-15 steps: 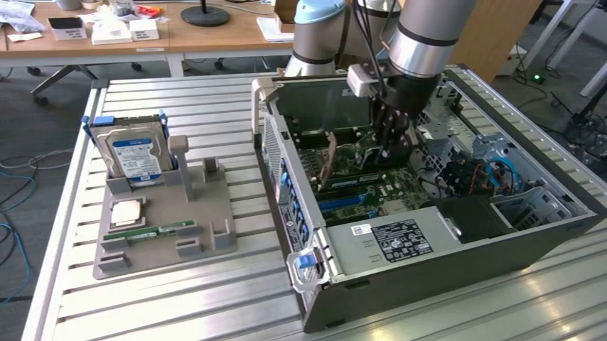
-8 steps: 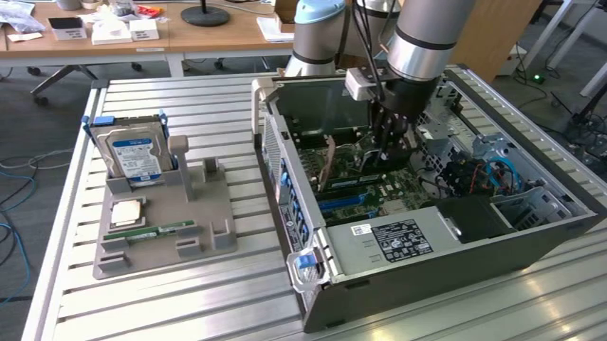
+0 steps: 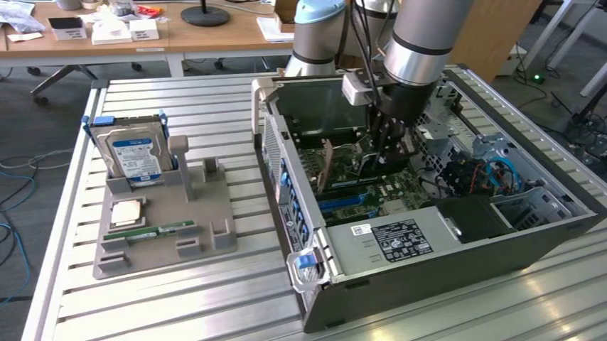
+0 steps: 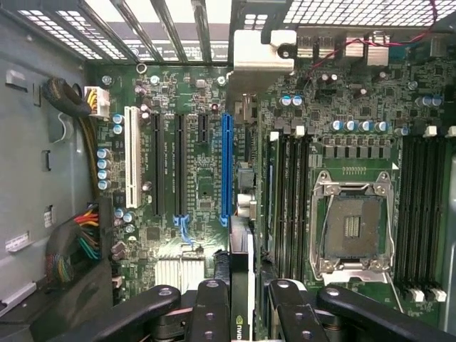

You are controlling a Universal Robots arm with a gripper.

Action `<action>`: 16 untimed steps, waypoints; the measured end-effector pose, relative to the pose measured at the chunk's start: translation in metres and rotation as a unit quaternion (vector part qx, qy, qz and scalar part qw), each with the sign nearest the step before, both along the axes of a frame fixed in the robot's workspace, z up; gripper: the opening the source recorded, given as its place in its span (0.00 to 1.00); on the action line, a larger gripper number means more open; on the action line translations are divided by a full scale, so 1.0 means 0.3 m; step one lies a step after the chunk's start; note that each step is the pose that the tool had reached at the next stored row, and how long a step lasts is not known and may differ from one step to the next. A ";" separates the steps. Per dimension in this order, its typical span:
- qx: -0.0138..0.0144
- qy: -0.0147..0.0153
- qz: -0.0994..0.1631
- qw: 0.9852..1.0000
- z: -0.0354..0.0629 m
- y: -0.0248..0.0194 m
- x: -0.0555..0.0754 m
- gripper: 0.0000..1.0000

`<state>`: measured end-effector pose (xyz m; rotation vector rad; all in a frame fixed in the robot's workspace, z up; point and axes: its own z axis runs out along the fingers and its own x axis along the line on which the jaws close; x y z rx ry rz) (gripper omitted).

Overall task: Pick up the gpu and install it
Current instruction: 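Insert the gpu into the slot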

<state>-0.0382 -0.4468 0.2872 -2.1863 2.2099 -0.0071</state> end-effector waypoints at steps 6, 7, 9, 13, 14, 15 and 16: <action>0.000 -0.002 0.000 1.000 -0.006 -0.004 -0.009 0.26; 0.000 -0.002 0.000 1.000 -0.006 -0.007 -0.010 0.26; 0.000 -0.002 0.000 1.000 -0.006 -0.012 -0.012 0.26; 0.000 -0.002 0.000 1.000 -0.014 -0.017 -0.016 0.26; 0.000 -0.002 0.000 1.000 -0.017 -0.017 -0.017 0.26; 0.000 -0.003 0.000 1.000 -0.019 -0.018 -0.018 0.26; 0.000 -0.003 0.000 1.000 -0.022 -0.018 -0.019 0.26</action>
